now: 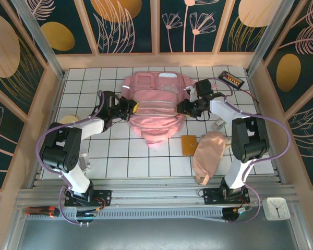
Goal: Pack books, pencil case, and school supplies into a backpack
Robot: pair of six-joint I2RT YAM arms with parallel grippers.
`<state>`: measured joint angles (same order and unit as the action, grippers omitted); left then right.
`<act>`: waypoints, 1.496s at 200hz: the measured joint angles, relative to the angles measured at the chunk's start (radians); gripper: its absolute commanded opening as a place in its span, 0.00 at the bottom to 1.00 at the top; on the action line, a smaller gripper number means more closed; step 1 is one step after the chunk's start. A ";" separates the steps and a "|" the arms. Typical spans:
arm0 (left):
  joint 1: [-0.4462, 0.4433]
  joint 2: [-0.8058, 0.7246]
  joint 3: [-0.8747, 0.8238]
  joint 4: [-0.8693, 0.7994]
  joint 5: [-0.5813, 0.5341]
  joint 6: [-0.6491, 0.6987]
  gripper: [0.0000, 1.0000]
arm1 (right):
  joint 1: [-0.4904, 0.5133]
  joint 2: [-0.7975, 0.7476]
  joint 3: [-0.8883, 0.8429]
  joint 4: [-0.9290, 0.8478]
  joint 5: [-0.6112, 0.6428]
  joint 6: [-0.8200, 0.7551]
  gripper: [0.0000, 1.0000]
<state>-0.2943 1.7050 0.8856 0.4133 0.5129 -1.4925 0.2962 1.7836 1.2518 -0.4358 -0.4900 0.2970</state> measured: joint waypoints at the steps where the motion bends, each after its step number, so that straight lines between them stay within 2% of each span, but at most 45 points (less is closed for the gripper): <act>1: 0.000 0.000 0.001 0.000 0.000 0.000 0.00 | 0.000 0.000 0.000 0.000 -0.001 0.000 0.40; 162: 0.000 0.002 0.016 -0.006 0.000 0.019 0.00 | 0.034 -0.058 -0.084 0.042 -0.016 0.085 0.37; 200: 0.000 0.002 0.016 -0.006 0.000 0.023 0.00 | 0.044 -0.069 -0.093 0.040 -0.021 0.108 0.17; 214: 0.000 0.002 0.016 -0.006 0.000 0.023 0.00 | 0.046 -0.069 -0.096 0.040 -0.023 0.113 0.14; 233: 0.000 0.002 0.016 -0.007 0.000 0.023 0.00 | 0.047 -0.070 -0.097 0.040 -0.024 0.115 0.00; 299: 0.000 0.002 0.016 -0.008 0.000 0.023 0.00 | 0.061 -0.095 -0.100 0.025 0.016 0.121 0.00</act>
<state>-0.2943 1.7069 0.9020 0.4057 0.5125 -1.4696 0.3576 1.6890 1.1522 -0.4110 -0.4736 0.4175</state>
